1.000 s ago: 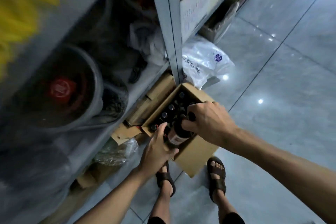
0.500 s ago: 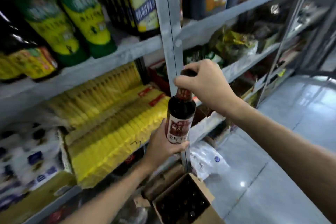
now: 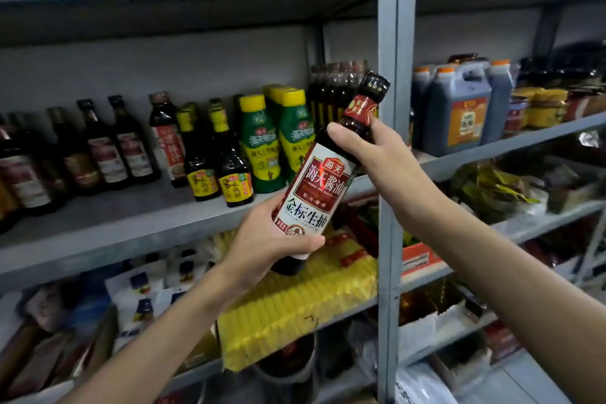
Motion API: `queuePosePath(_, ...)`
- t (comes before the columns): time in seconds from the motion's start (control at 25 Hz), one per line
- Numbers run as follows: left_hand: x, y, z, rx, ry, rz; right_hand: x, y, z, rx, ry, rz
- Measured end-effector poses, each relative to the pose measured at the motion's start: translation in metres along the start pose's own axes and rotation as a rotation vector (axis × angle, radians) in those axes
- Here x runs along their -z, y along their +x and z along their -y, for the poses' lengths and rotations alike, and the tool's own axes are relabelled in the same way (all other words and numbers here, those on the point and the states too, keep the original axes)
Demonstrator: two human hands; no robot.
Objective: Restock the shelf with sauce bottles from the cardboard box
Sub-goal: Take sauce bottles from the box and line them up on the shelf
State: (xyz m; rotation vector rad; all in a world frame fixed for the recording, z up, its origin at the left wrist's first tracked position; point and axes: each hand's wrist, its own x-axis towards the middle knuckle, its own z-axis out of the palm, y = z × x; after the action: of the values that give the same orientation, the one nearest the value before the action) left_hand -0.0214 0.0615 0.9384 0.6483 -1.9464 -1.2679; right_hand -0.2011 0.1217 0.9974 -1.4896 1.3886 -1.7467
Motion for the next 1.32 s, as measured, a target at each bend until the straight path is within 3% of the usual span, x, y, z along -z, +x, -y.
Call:
queuePosePath(0.2,0.094,-0.038,-0.021,0.090,0.006,-0.124,-0.101,0.012,0.024,-0.115,0.198,0.257)
queuePosePath(0.72,0.390,-0.113,0.039,0.141,0.145,-0.354,-0.424,0.048,0.034,-0.235,0.284,0.369)
queuePosePath(0.92,0.429,-0.092,0.066,0.134,0.088,-0.422,-0.481,0.090,0.020,-0.296,0.207,0.420)
queuePosePath(1.32,0.468,-0.029,0.107,0.200,0.252,-0.529,-0.511,0.169,-0.035,-0.320,0.201,0.571)
